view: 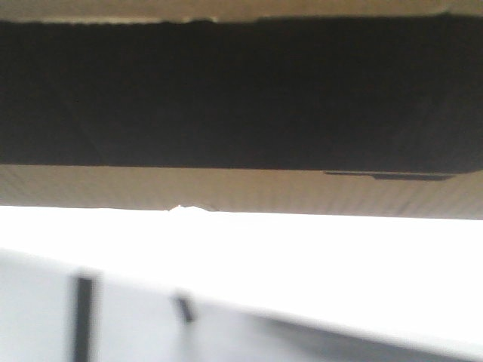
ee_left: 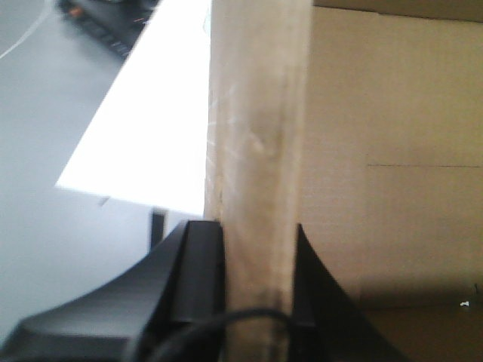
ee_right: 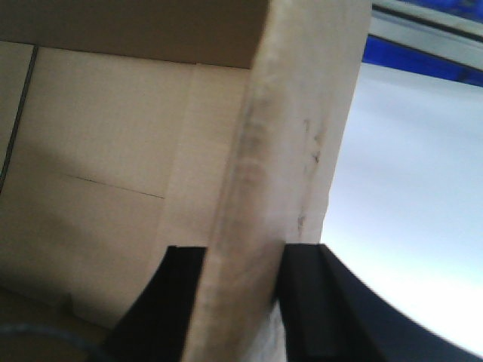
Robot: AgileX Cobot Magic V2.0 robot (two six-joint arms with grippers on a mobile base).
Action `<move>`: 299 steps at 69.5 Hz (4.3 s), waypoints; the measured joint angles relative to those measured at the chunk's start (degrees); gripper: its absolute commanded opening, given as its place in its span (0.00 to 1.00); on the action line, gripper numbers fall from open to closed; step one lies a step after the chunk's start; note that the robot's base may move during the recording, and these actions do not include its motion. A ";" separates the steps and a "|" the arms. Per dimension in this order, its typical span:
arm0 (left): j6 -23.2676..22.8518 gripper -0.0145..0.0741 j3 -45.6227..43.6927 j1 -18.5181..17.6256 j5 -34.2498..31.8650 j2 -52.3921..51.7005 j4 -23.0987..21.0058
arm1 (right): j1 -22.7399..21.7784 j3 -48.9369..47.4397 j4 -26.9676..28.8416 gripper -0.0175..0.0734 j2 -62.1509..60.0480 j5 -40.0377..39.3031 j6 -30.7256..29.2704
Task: Grab box from left shelf to table start
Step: 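Hold the box with both grippers while the base drives to the table, then lower the held box onto the white table with both grippers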
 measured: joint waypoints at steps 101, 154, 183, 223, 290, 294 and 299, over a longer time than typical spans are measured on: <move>0.00 0.06 0.09 0.00 0.00 0.45 -0.25 | 0.00 0.00 -0.38 0.26 0.00 0.45 0.00; 0.00 0.06 0.09 0.00 0.00 0.45 -0.38 | 0.00 0.00 -0.38 0.26 0.00 0.80 0.26; -0.12 0.06 -5.74 0.00 0.00 12.04 3.98 | -0.13 -8.37 -0.60 0.26 17.85 2.69 -1.17; -0.55 0.06 -5.90 9.52 -0.34 33.90 -0.88 | -0.58 -9.27 -2.41 0.26 44.34 -1.66 -7.89; 3.55 0.66 -5.99 10.87 -5.22 49.00 -4.19 | -0.38 -9.27 -3.20 0.88 50.70 -2.18 -9.48; 3.64 0.78 -6.17 10.87 -5.43 49.00 -4.78 | -0.14 -9.27 -2.74 0.88 50.59 -2.18 -9.56; 3.64 0.81 -6.26 10.75 -5.59 49.00 -5.65 | -0.01 -9.27 -2.74 0.88 50.21 -2.18 -9.71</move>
